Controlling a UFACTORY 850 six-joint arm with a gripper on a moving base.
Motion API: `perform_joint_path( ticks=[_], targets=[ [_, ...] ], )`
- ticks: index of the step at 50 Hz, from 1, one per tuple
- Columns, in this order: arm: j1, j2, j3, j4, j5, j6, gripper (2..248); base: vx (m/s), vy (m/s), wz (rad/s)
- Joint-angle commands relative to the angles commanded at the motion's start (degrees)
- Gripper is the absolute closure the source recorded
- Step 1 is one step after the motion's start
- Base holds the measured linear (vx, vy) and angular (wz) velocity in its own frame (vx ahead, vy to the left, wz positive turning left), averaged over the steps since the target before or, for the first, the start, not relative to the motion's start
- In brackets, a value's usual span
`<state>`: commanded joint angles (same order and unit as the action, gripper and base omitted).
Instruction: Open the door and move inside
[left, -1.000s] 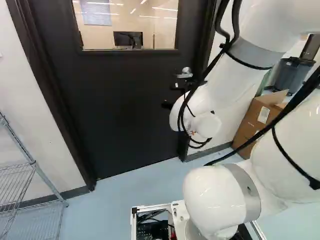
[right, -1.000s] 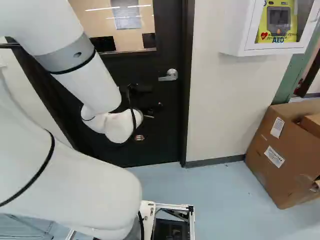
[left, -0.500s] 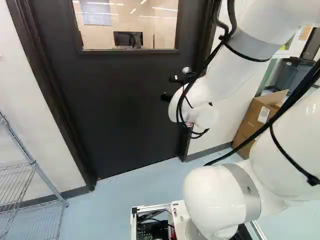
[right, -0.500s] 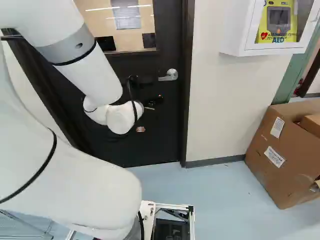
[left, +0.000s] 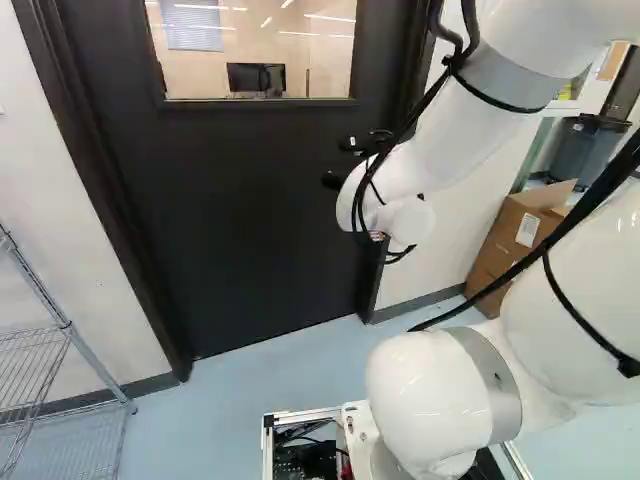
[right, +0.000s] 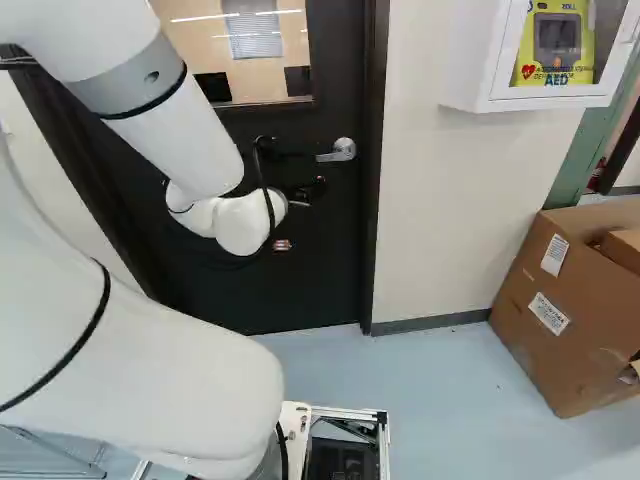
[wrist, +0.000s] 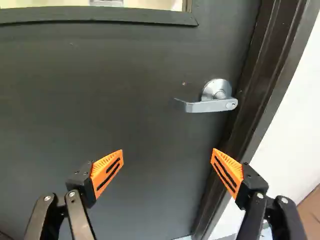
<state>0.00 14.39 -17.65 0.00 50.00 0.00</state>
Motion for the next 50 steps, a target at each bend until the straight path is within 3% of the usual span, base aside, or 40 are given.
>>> perform_joint_path(
  ticks=[50],
  targets=[
    [-0.01,0.01,-6.56,0.0,0.0,0.0,3,0.0,0.0,0.0]
  ],
)
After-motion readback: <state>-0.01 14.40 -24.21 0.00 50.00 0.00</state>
